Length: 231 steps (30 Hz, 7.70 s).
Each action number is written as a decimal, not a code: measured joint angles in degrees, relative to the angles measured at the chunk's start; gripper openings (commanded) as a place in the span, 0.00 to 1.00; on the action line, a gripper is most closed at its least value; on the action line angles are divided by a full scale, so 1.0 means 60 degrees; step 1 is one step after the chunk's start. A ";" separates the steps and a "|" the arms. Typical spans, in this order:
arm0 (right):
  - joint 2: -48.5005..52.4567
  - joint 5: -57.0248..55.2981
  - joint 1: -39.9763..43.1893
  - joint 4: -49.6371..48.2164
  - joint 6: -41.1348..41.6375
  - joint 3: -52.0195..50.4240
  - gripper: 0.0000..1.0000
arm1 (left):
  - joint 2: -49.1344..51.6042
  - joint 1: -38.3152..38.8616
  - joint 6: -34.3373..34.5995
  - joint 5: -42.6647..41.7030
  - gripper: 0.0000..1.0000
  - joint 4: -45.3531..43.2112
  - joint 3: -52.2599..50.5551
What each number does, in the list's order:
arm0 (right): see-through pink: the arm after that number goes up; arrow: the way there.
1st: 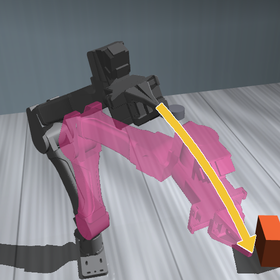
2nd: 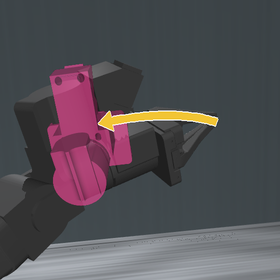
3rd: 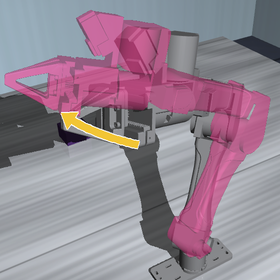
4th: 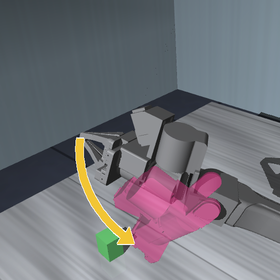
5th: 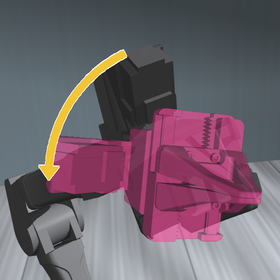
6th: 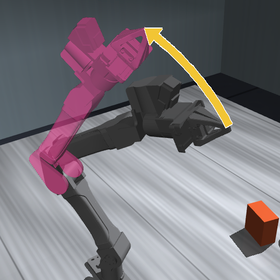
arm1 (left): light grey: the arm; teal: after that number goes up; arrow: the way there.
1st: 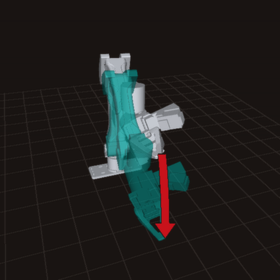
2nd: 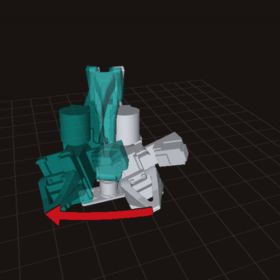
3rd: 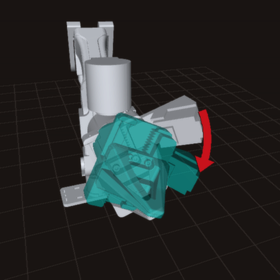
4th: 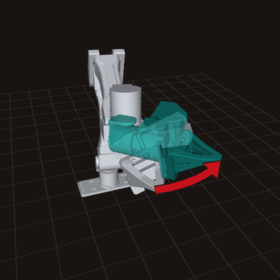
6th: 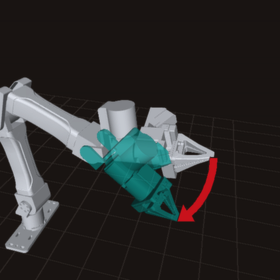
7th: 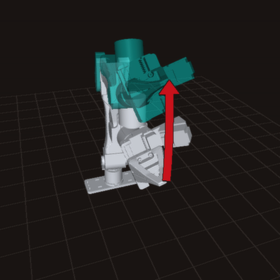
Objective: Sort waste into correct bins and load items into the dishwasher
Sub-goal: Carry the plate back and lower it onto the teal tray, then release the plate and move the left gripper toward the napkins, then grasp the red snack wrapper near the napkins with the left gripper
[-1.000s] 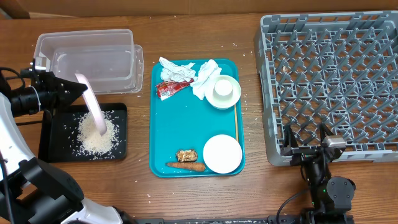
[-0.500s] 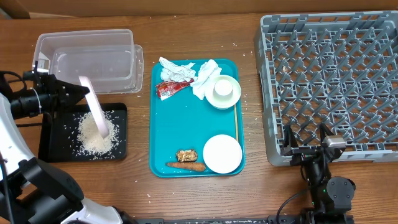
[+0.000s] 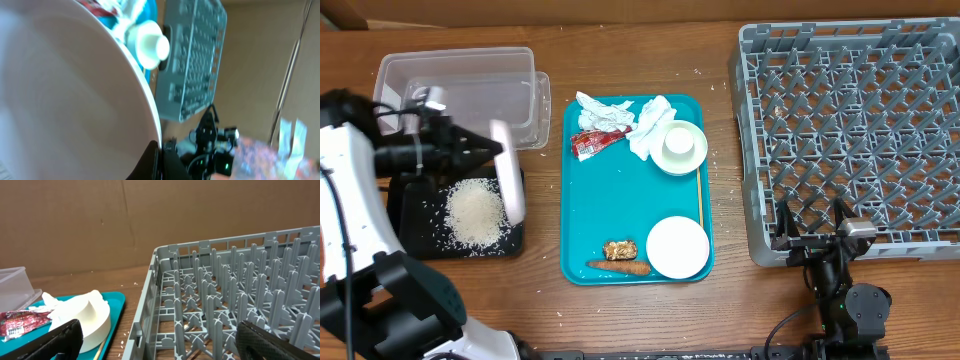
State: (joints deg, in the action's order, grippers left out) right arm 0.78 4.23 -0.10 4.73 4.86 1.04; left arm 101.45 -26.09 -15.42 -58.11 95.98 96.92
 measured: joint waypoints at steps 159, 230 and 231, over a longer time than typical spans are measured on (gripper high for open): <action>0.0000 0.0000 0.0000 0.0000 0.0004 0.0000 1.00 | 0.1064 0.6976 -0.0965 0.9796 0.82 -0.9253 -0.1362; 0.0000 -0.0004 0.0000 0.0000 -0.0004 0.0000 1.00 | 0.2809 0.7639 -0.0361 1.0950 0.04 -0.5661 0.1789; 0.0000 -0.0004 0.0000 0.0000 0.0004 0.0000 1.00 | 0.2809 0.7639 -0.0313 1.0950 0.04 -0.5508 0.1960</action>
State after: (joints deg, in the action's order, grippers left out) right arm 0.78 4.21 -0.10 4.73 4.89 1.04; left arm 118.30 19.75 -17.30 7.60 62.94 108.68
